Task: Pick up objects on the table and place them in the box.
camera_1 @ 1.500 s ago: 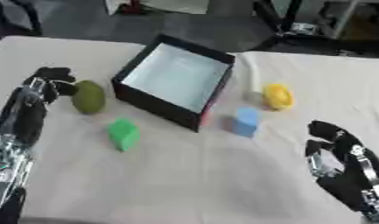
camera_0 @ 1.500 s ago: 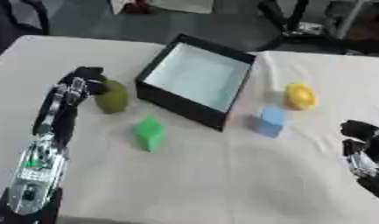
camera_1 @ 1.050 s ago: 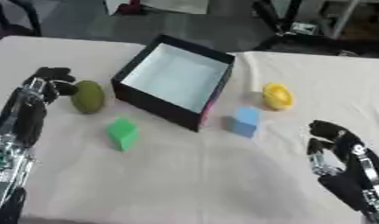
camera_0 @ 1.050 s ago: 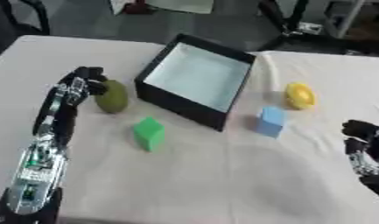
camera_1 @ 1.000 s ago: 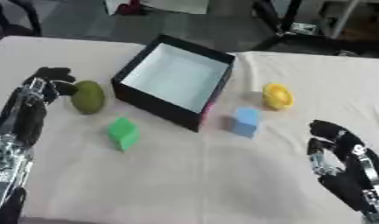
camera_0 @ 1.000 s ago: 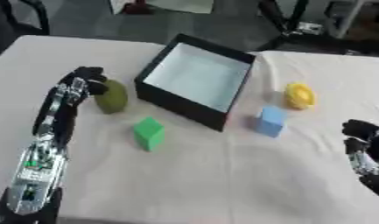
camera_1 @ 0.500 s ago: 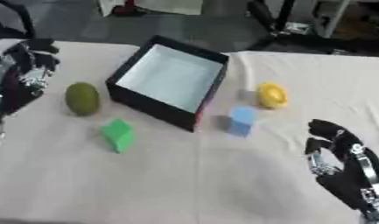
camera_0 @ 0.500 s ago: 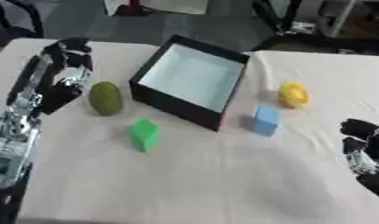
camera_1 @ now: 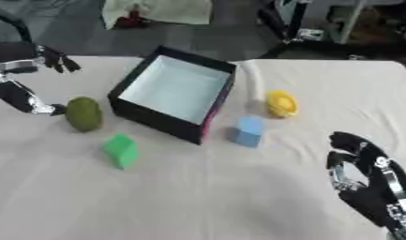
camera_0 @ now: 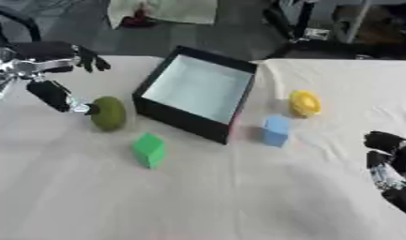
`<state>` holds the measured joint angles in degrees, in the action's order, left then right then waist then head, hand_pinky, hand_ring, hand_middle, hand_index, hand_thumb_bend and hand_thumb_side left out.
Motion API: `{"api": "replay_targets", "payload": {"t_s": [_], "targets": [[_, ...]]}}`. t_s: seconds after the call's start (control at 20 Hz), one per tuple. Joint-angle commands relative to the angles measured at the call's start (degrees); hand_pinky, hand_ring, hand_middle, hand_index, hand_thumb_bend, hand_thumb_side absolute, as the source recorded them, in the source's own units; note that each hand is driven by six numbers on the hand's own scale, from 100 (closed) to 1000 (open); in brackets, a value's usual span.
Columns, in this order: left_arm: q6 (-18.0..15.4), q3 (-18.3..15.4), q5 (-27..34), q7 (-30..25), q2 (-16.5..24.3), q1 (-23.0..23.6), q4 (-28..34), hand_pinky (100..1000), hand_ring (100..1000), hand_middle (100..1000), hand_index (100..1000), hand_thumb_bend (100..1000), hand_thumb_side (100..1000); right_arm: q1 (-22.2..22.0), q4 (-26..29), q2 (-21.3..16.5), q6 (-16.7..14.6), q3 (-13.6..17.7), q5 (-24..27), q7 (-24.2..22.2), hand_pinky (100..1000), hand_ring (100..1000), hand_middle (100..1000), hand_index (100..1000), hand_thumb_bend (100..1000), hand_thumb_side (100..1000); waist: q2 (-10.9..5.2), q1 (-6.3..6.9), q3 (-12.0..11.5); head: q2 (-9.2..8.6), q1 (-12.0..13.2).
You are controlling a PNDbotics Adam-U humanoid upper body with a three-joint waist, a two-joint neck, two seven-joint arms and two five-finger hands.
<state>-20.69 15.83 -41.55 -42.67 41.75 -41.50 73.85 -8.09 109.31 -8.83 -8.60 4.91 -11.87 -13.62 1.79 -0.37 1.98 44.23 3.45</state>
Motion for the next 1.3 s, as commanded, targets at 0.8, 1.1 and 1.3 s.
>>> {"api": "replay_targets", "payload": {"t_s": [0.8, 1.1, 1.3], "targets": [[-5.0, -2.4, -31.9, 16.0, -12.1, -6.3, -24.7, 736, 668, 678, 797, 323, 118, 0.5, 0.3, -0.6, -0.1, -0.1, 0.6, -0.4, 791, 834, 782, 837, 100, 432, -1.11, 0.45, 0.3, -0.11, 0.7], [-4.1, -4.3, -36.2, 30.1, -11.2, -5.0, -24.0, 507, 351, 331, 443, 100, 100, 0.5, 0.3, -0.5, -0.1, 0.1, 0.6, -0.3, 790, 834, 782, 837, 100, 432, -1.03, 0.47, 0.3, -0.11, 0.6], [-2.0, -6.0, -34.6, 34.4, -9.3, -5.0, -19.4, 502, 334, 303, 420, 100, 100, 0.5, 0.3, -0.6, -0.1, 0.1, 0.6, -0.2, 790, 834, 782, 837, 100, 433, -1.09, 0.46, 0.3, -0.11, 0.8]]}}
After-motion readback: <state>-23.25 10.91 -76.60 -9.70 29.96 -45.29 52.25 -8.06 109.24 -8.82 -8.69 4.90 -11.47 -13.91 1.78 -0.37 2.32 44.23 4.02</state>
